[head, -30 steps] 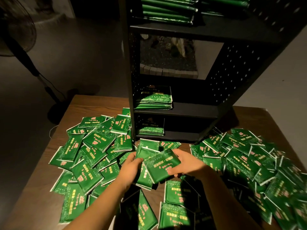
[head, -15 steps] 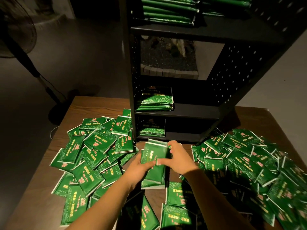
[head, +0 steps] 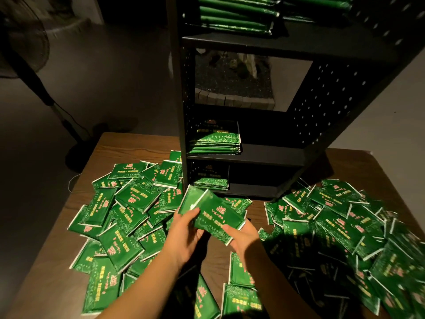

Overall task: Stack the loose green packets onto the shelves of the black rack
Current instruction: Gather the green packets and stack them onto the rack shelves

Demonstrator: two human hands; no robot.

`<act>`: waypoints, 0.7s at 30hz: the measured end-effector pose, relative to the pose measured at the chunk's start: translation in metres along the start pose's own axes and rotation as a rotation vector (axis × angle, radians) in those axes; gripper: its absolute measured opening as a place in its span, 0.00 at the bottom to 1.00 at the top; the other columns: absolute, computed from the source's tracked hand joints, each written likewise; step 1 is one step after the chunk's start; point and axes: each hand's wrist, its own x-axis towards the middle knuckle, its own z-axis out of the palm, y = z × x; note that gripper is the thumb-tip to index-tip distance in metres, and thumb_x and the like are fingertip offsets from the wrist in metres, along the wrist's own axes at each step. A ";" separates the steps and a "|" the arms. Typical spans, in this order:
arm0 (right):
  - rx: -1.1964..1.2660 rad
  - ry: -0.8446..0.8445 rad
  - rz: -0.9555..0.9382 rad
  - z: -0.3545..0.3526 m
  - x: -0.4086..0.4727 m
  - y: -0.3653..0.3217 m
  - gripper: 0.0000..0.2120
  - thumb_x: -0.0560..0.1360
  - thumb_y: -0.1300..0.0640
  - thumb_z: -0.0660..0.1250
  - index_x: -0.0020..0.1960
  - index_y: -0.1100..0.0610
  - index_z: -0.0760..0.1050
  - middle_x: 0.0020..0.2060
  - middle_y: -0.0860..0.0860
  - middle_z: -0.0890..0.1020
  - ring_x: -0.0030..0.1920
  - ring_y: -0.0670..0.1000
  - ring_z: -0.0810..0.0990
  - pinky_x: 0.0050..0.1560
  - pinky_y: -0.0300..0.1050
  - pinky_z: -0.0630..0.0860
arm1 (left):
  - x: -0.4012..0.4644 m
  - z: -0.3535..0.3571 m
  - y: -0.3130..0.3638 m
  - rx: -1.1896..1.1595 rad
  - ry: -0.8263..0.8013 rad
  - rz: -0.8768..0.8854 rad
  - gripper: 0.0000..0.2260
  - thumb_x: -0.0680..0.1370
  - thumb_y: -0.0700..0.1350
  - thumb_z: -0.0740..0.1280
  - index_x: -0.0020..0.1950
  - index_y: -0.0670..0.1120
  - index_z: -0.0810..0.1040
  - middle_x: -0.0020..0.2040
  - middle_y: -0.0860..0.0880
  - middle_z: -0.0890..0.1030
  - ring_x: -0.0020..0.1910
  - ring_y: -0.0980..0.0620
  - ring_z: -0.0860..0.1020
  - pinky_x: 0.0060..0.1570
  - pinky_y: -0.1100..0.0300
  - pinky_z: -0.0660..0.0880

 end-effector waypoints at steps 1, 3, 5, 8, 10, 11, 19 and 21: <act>-0.108 0.018 -0.036 -0.007 0.006 -0.001 0.28 0.64 0.54 0.81 0.61 0.55 0.76 0.60 0.56 0.81 0.59 0.54 0.80 0.64 0.56 0.75 | 0.000 -0.004 0.007 0.077 -0.010 0.030 0.22 0.76 0.38 0.70 0.68 0.47 0.70 0.50 0.43 0.85 0.49 0.43 0.83 0.49 0.50 0.80; -0.260 0.010 -0.048 -0.018 0.010 -0.006 0.41 0.57 0.48 0.83 0.65 0.58 0.73 0.61 0.55 0.80 0.60 0.54 0.79 0.66 0.56 0.74 | 0.000 -0.012 0.016 0.268 -0.032 0.079 0.24 0.75 0.36 0.70 0.68 0.51 0.71 0.53 0.43 0.85 0.51 0.41 0.83 0.54 0.47 0.79; -0.331 -0.009 -0.058 -0.024 0.011 -0.009 0.25 0.67 0.58 0.78 0.61 0.57 0.74 0.59 0.54 0.81 0.57 0.51 0.80 0.65 0.51 0.74 | -0.003 -0.015 0.024 0.416 -0.090 0.130 0.24 0.74 0.34 0.71 0.68 0.48 0.72 0.53 0.44 0.85 0.49 0.42 0.84 0.50 0.49 0.81; -0.390 -0.009 -0.057 -0.021 0.010 -0.012 0.40 0.67 0.57 0.78 0.74 0.58 0.63 0.70 0.56 0.73 0.68 0.55 0.73 0.70 0.57 0.69 | -0.009 -0.012 0.024 0.615 -0.177 0.139 0.25 0.73 0.38 0.74 0.66 0.52 0.72 0.53 0.45 0.85 0.49 0.43 0.85 0.50 0.48 0.82; -0.369 -0.046 -0.054 -0.015 0.009 -0.011 0.46 0.69 0.59 0.76 0.79 0.57 0.53 0.74 0.56 0.66 0.72 0.56 0.67 0.73 0.58 0.65 | -0.013 -0.008 0.017 0.734 -0.234 0.121 0.25 0.73 0.39 0.75 0.63 0.58 0.69 0.55 0.46 0.84 0.50 0.44 0.84 0.53 0.47 0.81; -0.365 -0.052 -0.043 -0.011 0.006 -0.011 0.47 0.71 0.60 0.75 0.80 0.57 0.49 0.76 0.56 0.63 0.74 0.57 0.64 0.74 0.57 0.62 | -0.013 -0.006 0.012 0.763 -0.250 0.127 0.26 0.74 0.38 0.74 0.63 0.60 0.68 0.55 0.47 0.84 0.51 0.44 0.84 0.55 0.46 0.80; -0.633 0.032 -0.216 -0.018 0.017 0.005 0.28 0.72 0.60 0.74 0.69 0.58 0.68 0.64 0.51 0.76 0.65 0.51 0.75 0.67 0.49 0.72 | 0.002 -0.019 0.000 0.913 -0.148 0.253 0.17 0.74 0.31 0.72 0.57 0.48 0.74 0.48 0.43 0.84 0.44 0.45 0.84 0.48 0.45 0.82; -0.672 0.038 -0.254 -0.020 0.016 0.011 0.19 0.73 0.62 0.73 0.59 0.52 0.71 0.52 0.46 0.79 0.54 0.46 0.78 0.57 0.40 0.76 | 0.005 -0.021 -0.004 0.992 -0.122 0.295 0.20 0.72 0.31 0.73 0.56 0.50 0.73 0.47 0.47 0.83 0.42 0.53 0.82 0.46 0.52 0.81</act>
